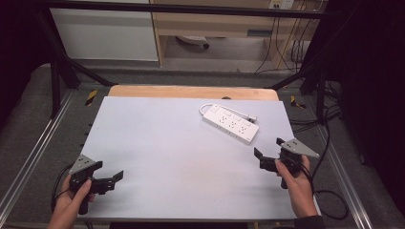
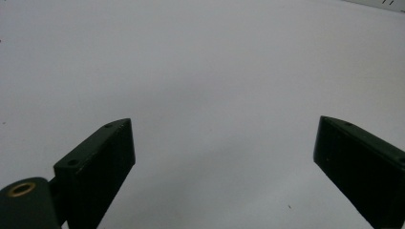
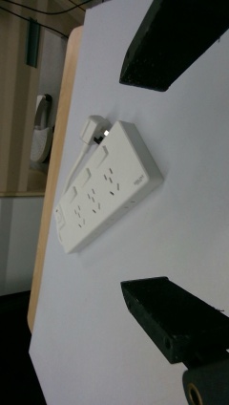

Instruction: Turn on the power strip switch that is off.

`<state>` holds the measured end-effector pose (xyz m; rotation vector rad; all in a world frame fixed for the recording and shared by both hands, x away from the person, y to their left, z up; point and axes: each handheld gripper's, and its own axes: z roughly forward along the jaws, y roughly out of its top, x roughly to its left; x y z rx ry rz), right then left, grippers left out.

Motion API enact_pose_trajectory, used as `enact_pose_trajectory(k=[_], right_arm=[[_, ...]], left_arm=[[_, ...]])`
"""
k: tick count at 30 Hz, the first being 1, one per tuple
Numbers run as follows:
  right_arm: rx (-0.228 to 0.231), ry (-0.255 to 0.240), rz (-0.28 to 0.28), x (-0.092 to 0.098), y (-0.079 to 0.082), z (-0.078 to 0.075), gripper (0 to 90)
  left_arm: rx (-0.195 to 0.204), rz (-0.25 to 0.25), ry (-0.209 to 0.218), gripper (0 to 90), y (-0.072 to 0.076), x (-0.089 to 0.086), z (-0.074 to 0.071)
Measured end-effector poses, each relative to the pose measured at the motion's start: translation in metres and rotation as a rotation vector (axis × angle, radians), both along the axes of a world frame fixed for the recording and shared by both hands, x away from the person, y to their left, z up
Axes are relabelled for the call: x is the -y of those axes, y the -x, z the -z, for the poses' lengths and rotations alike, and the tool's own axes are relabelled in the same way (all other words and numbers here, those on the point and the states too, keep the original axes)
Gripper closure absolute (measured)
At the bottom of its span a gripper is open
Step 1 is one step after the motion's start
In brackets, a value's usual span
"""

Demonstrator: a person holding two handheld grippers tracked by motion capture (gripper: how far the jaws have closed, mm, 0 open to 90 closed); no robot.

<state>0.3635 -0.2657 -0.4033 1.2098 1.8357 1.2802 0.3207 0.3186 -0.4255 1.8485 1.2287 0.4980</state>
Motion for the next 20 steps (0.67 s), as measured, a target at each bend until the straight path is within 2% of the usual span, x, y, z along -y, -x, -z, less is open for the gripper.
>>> enact_pose_trajectory(k=[11, 13, 16, 20], right_arm=[[-0.082, 0.018, -0.044, -0.017, 0.002, 0.029, 4.2], [-0.116, 0.033, -0.063, -0.025, 0.000, 0.037, 4.2], [-0.167, 0.088, -0.104, -0.037, -0.004, 0.047, 4.1], [-0.191, 0.118, -0.140, -0.049, -0.009, 0.052, 4.4]], left_arm=[[0.002, 0.006, -0.004, 6.7, 0.000, 0.001, 0.000], [0.003, 0.007, -0.005, 6.7, 0.000, 0.001, 0.000], [0.004, 0.008, -0.004, 6.8, 0.000, 0.002, 0.000], [0.004, 0.012, -0.008, 6.7, 0.000, 0.002, 0.000]])
